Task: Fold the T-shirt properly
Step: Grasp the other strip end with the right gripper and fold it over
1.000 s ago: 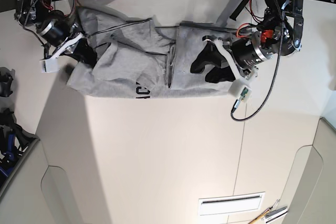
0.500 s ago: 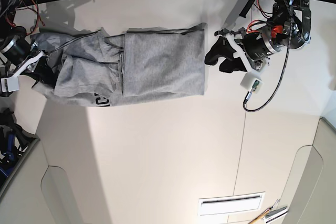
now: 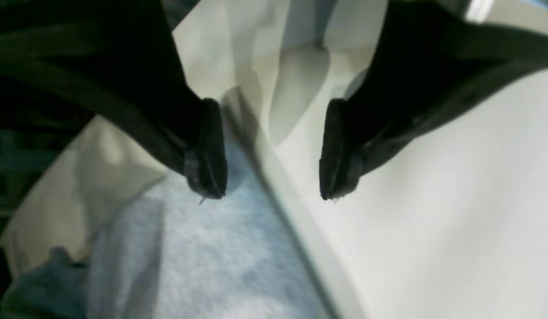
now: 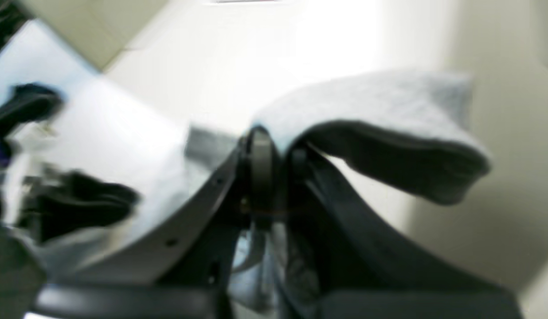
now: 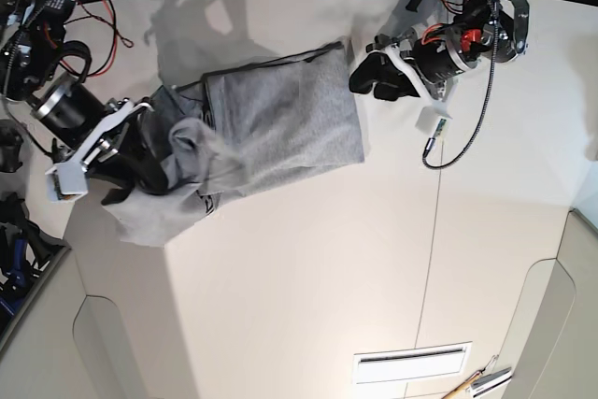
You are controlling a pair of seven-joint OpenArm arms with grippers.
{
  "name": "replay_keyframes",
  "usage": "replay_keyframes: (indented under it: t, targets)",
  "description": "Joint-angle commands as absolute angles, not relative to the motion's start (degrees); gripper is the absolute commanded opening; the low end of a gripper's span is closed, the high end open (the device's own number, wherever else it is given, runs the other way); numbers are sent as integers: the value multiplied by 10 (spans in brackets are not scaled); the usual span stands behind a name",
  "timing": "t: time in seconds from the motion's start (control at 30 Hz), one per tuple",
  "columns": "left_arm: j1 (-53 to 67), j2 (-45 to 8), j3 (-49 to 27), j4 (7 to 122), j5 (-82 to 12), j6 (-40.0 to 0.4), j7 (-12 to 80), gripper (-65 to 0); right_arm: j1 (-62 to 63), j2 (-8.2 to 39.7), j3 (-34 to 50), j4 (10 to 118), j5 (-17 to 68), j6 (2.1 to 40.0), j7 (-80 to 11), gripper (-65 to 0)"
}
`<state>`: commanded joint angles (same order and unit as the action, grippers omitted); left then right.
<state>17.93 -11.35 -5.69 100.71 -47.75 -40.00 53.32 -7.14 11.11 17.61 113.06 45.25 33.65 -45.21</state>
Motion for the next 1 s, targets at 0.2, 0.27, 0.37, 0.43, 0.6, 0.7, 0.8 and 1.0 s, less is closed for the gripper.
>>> replay_keyframes:
  t: [0.2,0.27,0.37,0.43,0.6,0.7,0.8,1.0]
  targets:
    - [179,-103,-57,1004,-478,-400,533,-285,-72,46,-4,1117,330,332,-430,-650]
    - [179,-103,-57,1004,-479,-400,533,-285,-71,34,-51,1098,277,328,-414,-650]
    - [179,-103,-57,1004,-496,-400,533,-285,-69,30,-107,1058,235,328,-381,-606]
    - [179,-103,-57,1004,-508,-400,534,-285,-62,30,-135,1032,220,323,-356,-417]
    - [180,-106,-64,1009,-540,-400,567,-285,-26,28,-189,1013,219,323,-345,-301]
    - [180,-106,-96,1009,-585,-400,609,-285,-7,14,-199,1013,218,323,-346,-301]
    - [180,-107,-152,1009,-612,-400,626,-285,9,-2,-198,1014,213,323,-347,-301]
    - [181,-106,-241,1029,-735,-400,705,-380,49,-3,-147,1016,165,316,-345,-358]
